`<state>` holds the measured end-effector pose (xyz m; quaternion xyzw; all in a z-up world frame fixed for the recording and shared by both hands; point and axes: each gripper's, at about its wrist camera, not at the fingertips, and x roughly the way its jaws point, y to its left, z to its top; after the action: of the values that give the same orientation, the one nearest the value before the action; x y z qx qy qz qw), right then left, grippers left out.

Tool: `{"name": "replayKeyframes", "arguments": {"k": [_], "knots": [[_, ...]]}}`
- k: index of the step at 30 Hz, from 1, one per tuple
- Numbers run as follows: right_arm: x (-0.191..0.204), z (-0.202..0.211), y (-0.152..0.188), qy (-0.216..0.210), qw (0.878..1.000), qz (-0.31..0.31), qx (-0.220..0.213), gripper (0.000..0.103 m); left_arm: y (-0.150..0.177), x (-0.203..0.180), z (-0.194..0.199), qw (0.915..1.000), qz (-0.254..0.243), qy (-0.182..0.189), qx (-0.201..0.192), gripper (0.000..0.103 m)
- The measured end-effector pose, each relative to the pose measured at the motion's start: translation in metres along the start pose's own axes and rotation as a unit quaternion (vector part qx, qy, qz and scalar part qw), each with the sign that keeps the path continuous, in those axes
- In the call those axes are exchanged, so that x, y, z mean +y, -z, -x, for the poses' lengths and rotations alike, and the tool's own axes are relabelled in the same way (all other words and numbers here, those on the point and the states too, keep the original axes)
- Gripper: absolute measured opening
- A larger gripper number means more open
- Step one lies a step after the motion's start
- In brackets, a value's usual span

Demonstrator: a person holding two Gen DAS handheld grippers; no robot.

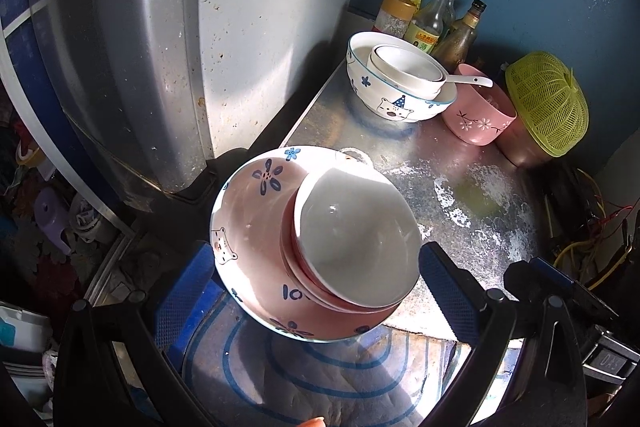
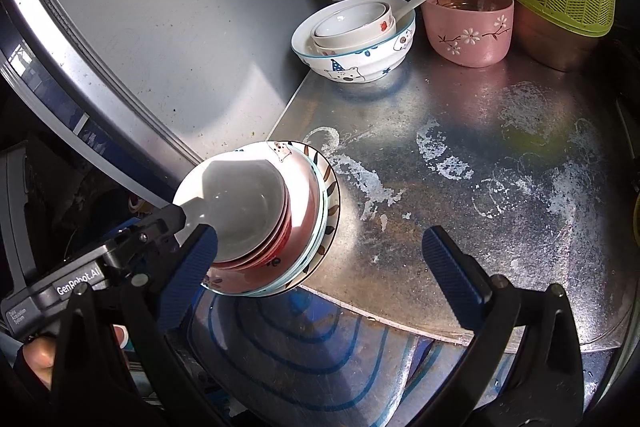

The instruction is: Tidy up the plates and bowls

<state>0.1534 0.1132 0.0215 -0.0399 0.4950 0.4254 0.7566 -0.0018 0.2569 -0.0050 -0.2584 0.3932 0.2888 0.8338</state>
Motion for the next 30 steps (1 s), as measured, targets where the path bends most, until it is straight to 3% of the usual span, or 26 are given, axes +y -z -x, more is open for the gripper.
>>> {"name": "replayKeyframes", "arguments": {"k": [30], "knots": [[-0.003, 0.015, 0.014, 0.021, 1.0, 0.002, -0.012, 0.103, 0.016, -0.013, 0.004, 0.9991, -0.027, -0.03, 0.008, 0.102]]}}
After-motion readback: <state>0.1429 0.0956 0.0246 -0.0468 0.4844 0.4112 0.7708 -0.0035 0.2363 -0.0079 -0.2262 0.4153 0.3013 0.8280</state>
